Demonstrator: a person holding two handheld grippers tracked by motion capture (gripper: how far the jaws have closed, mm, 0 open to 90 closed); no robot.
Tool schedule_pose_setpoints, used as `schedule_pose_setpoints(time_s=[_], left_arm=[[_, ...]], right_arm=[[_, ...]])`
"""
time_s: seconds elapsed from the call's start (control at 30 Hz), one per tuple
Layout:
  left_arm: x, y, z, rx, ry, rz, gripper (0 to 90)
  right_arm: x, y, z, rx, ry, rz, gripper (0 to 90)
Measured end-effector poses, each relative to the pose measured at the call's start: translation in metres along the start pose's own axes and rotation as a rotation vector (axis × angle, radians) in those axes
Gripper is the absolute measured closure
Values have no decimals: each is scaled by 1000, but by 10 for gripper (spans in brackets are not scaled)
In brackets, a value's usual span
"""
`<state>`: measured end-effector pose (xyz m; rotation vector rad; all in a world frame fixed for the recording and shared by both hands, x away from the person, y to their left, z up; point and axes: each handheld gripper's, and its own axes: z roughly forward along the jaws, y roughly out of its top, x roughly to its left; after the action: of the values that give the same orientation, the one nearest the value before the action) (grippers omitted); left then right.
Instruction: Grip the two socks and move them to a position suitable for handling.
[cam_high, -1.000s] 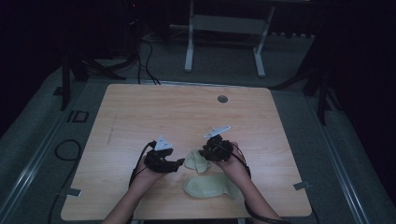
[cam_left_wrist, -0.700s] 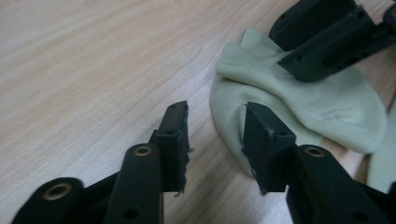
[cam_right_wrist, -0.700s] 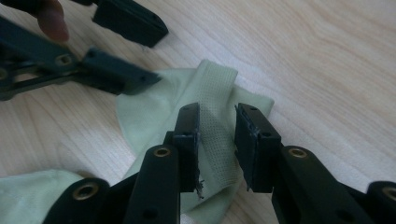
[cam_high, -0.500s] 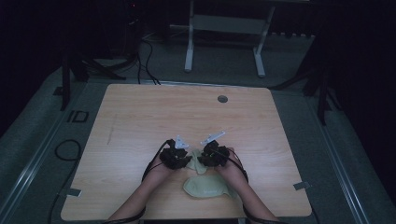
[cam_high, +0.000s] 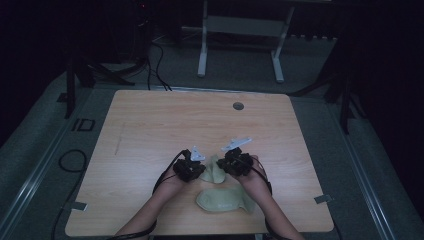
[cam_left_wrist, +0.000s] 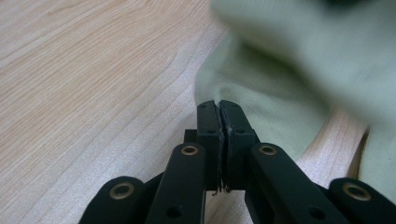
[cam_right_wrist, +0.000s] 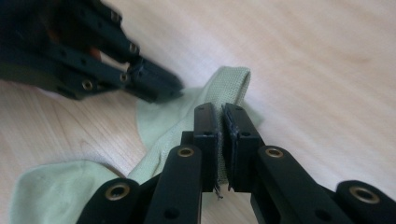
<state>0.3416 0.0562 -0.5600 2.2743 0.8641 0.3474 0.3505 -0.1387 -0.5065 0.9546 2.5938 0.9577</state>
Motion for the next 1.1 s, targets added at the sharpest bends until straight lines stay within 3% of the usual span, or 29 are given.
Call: schedule_pose_setpoints(time_s=[0.2,0.4,0.67,0.83,1.0,1.1], left_arm=[[0,1,0,4,0,-10,873],[0,2,0,9,14,0,873],[4,4,2,14,19,1,872],[6,6,3,16,27,-3,872],[7,7,2,23,34,-23,863],[8,8,-6,1,49,-36,799]], right_arm=[[-19,1,-27,-50,-32,36,843],[-46,-21,-42,-66,-56,107,838],[-68,-50,-26,8,-84,163,835],[-74,-61,-11,51,-82,175,833],[-76,-66,-5,65,-87,188,764],[-76,-65,-12,46,-106,184,745]])
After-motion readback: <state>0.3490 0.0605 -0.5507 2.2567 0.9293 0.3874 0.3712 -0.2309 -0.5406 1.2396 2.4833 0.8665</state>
